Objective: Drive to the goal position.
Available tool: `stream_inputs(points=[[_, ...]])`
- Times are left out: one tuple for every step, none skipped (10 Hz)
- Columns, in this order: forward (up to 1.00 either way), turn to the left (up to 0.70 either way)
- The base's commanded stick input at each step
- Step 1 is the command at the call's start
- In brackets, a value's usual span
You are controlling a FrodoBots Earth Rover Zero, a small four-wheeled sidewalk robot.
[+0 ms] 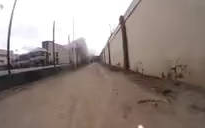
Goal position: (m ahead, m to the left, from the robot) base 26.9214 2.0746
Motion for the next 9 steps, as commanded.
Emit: stream_inputs(points=[[0.3, 0.0], [0.3, 0.0], [0.3, 0.0], [0.3, 0.0], [0.3, 0.0], [0.3, 0.0], [0.3, 0.0], [0.3, 0.0], [0.3, 0.0]])
